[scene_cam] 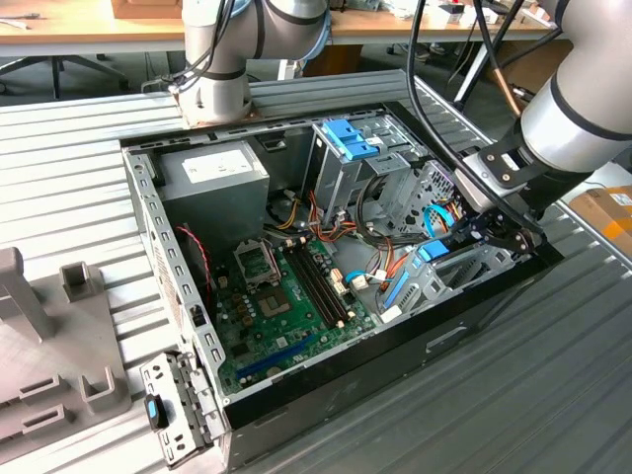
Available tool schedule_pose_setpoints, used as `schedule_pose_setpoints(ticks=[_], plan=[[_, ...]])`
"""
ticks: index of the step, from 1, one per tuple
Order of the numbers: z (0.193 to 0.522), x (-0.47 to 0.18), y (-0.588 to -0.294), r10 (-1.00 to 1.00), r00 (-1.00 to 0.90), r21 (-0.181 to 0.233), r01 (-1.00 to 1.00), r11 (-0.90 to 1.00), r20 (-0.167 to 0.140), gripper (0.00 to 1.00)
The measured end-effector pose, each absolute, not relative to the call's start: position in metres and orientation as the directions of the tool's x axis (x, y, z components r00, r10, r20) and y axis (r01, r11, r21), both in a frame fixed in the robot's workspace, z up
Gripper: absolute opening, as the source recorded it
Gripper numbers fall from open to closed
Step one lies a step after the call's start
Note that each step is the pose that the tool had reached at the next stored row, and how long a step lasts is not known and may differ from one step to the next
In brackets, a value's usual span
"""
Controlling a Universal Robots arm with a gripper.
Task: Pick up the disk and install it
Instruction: 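Insert the second disk wire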
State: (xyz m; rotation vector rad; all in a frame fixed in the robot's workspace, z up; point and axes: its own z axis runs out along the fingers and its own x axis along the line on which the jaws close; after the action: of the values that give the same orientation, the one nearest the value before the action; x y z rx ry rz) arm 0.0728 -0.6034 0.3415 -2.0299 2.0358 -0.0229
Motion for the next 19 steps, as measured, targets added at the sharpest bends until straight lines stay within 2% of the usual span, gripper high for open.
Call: schedule_pose_setpoints(ticks=[14,19], plan=[[0.3414,0.0720,-0.6090,-0.978,0.016,-0.200,-0.979,0.027,-0.209,0.17],[0.3414,0.0710,-0.6116,-0.973,0.019,-0.216,-0.976,0.031,-0.228,0.17]])
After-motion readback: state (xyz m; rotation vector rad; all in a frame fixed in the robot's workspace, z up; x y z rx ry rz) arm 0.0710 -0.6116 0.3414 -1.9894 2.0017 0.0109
